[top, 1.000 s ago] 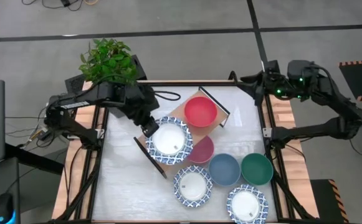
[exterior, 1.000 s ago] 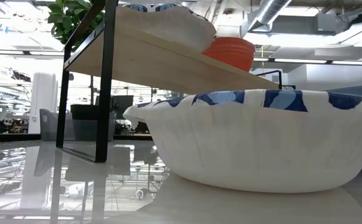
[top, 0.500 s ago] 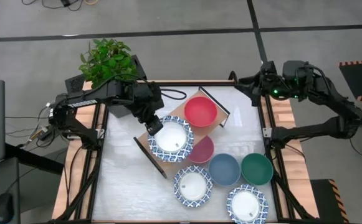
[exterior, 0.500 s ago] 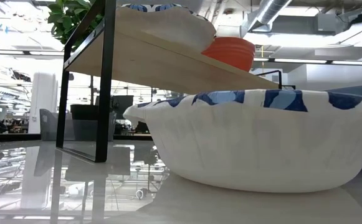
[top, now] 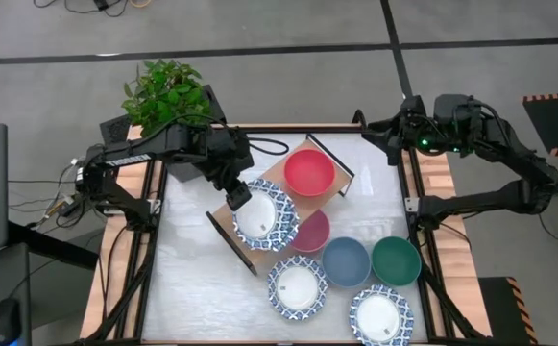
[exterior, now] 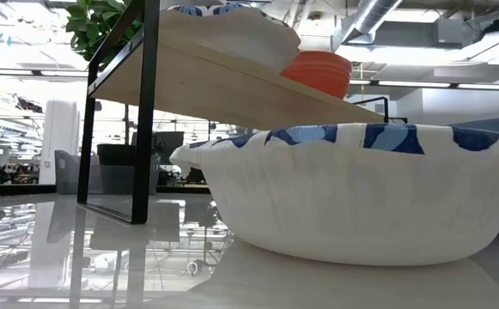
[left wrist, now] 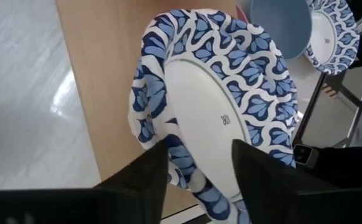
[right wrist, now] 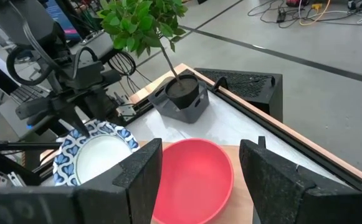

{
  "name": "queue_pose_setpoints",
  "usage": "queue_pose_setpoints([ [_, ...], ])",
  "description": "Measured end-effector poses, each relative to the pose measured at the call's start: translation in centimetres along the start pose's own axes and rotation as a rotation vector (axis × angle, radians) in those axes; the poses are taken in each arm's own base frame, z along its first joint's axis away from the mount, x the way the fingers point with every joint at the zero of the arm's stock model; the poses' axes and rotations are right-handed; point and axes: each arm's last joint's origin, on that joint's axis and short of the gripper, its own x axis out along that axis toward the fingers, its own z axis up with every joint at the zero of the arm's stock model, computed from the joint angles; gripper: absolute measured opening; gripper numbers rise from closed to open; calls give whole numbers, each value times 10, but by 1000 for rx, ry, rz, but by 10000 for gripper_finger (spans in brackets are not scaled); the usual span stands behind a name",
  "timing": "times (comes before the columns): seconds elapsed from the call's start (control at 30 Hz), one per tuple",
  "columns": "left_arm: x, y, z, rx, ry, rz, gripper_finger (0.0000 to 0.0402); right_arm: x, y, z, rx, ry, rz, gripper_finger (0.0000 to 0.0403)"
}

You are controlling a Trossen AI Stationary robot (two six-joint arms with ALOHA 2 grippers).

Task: Place and stack bowls onto a shelf
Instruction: Stack the white patterned bowl on top of the white patterned bowl on the shelf

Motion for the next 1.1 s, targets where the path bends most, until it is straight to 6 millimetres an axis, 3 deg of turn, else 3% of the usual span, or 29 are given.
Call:
queue_pose_setpoints([
  [0.33,-3,1,-1,2,29,-55,230,0,0,0,0,0,0,239],
  [0.8,-15,10,-22,-131,175,24,234,4,0,0,-4,10,-4,239],
  [1.1,-19,-3,-23,-66,49,57,230,14,0,-4,-34,72,-30,239],
])
